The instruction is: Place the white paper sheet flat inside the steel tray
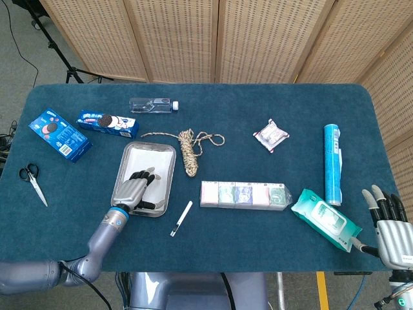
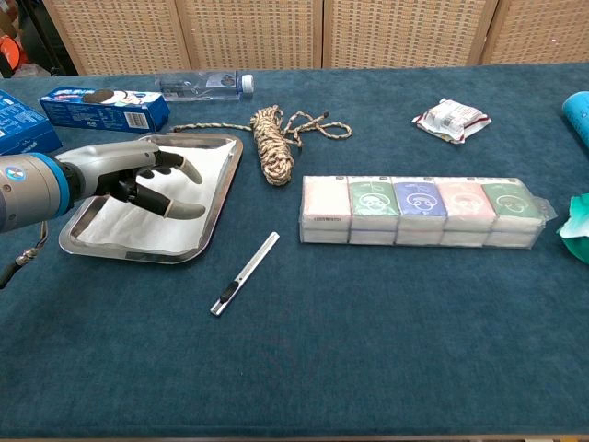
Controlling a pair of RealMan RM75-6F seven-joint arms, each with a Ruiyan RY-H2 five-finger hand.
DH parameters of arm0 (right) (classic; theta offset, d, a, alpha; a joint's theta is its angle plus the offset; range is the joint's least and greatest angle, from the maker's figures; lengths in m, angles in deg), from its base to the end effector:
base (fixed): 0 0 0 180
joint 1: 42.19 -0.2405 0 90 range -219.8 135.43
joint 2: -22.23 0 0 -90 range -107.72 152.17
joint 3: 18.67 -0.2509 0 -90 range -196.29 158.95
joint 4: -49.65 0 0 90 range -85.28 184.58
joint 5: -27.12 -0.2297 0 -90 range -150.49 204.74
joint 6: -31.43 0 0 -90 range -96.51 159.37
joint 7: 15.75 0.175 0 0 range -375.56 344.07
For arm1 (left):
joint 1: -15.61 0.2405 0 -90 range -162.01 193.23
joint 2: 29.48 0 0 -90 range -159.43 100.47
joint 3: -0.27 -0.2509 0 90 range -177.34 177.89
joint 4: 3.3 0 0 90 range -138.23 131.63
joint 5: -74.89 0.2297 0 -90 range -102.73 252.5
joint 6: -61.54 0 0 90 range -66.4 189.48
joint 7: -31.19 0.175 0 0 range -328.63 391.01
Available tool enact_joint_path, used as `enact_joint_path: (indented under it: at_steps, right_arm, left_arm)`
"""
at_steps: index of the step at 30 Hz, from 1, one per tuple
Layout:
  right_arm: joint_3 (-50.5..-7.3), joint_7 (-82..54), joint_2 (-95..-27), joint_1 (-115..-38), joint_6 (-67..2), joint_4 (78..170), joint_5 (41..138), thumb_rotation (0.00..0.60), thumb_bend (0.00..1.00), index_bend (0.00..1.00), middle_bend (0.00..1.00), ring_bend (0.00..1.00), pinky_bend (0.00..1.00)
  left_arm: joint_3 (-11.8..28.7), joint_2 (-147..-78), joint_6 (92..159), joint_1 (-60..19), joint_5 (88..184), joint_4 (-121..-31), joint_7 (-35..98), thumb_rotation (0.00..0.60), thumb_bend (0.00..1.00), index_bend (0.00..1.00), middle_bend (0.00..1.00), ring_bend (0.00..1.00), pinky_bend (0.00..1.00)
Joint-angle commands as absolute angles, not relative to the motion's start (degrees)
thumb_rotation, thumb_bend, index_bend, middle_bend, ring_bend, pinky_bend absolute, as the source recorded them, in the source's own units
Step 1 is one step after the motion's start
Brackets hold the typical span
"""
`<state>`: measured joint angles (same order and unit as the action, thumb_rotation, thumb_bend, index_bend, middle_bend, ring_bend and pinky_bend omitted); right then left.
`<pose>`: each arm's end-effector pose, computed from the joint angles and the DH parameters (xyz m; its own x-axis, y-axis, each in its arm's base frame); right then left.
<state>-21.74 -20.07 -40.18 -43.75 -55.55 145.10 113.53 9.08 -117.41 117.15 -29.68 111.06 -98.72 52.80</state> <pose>-0.3129 -0.1955 0.1481 0.4426 0.0084 0.8967 -0.8964 0.0330 0.4421 -0.1477 0.3425 -0.0682 0.1710 0.5182 0.8380 0.9847 -0.0618 -0.1627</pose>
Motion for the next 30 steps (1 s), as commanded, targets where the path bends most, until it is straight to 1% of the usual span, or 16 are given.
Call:
enact_joint_path:
  at_steps: [1, 3, 6, 8, 10, 15, 18, 21, 27, 30]
  right_arm:
    - [-21.76, -20.08, -40.18, -43.76, -55.52, 145.08, 113.49, 0.6, 0.0, 0.0, 0.0, 0.0, 0.0]
    - [-21.77, -19.97, -40.16, -43.76, -55.53, 145.06, 113.5, 0.6, 0.0, 0.0, 0.0, 0.0, 0.0]
    - [-21.76, -19.74, -40.07, -43.71, -55.58, 145.06, 113.52, 0.6, 0.0, 0.0, 0.0, 0.0, 0.0]
    - [-21.78, -19.43, -39.94, -43.65, -55.7, 145.08, 113.54, 0.6, 0.0, 0.0, 0.0, 0.0, 0.0]
    - [-21.77, -19.17, -39.85, -43.64, -55.67, 145.04, 113.56, 0.6, 0.0, 0.0, 0.0, 0.0, 0.0]
    - [-21.67, -18.92, -39.84, -43.82, -55.35, 145.01, 113.78, 0.6, 0.0, 0.0, 0.0, 0.0, 0.0]
    - [-21.52, -19.17, -40.0, -44.12, -54.74, 145.1, 113.91, 0.6, 0.0, 0.0, 0.0, 0.0, 0.0]
    - [-21.38, -19.85, -40.27, -44.41, -54.2, 145.14, 114.0, 0.6, 0.0, 0.0, 0.0, 0.0, 0.0]
    - [-21.06, -20.11, -40.51, -44.75, -53.54, 145.12, 114.36, 0.6, 0.0, 0.0, 0.0, 0.0, 0.0]
    - [-20.98, -20.13, -40.58, -44.89, -53.3, 144.99, 114.44, 0.6, 0.0, 0.0, 0.0, 0.0, 0.0]
  left_arm:
    - [10.05, -116.94, 118.35, -28.87, 113.76, -99.66, 50.85, 0.323, 0.24, 0.2, 0.0, 0.0, 0.0]
    - [11.26, -115.73, 120.27, -28.08, 116.31, -101.55, 49.32, 0.324, 0.23, 0.2, 0.0, 0.0, 0.0]
    - [11.56, -114.11, 122.69, -26.68, 119.3, -103.8, 48.07, 0.323, 0.23, 0.2, 0.0, 0.0, 0.0]
    - [10.98, -112.74, 126.14, -24.86, 122.77, -105.41, 47.62, 0.323, 0.23, 0.2, 0.0, 0.0, 0.0]
    - [9.85, -111.53, 129.6, -22.44, 126.75, -106.8, 46.29, 0.323, 0.23, 0.2, 0.0, 0.0, 0.0]
    - [6.26, -108.59, 135.59, -16.4, 135.24, -107.49, 41.14, 0.329, 0.2, 0.2, 0.0, 0.0, 0.0]
    - [3.19, -106.96, 140.69, -11.71, 141.59, -105.61, 37.78, 0.328, 0.14, 0.2, 0.0, 0.0, 0.0]
    - [0.66, -106.81, 145.59, -8.03, 146.05, -102.0, 38.56, 0.33, 0.12, 0.2, 0.0, 0.0, 0.0]
    - [-2.31, -107.13, 150.85, -2.37, 150.48, -98.53, 38.62, 0.329, 0.11, 0.2, 0.0, 0.0, 0.0]
    - [-3.03, -107.16, 152.67, -0.16, 151.53, -97.16, 39.22, 0.328, 0.11, 0.2, 0.0, 0.0, 0.0]
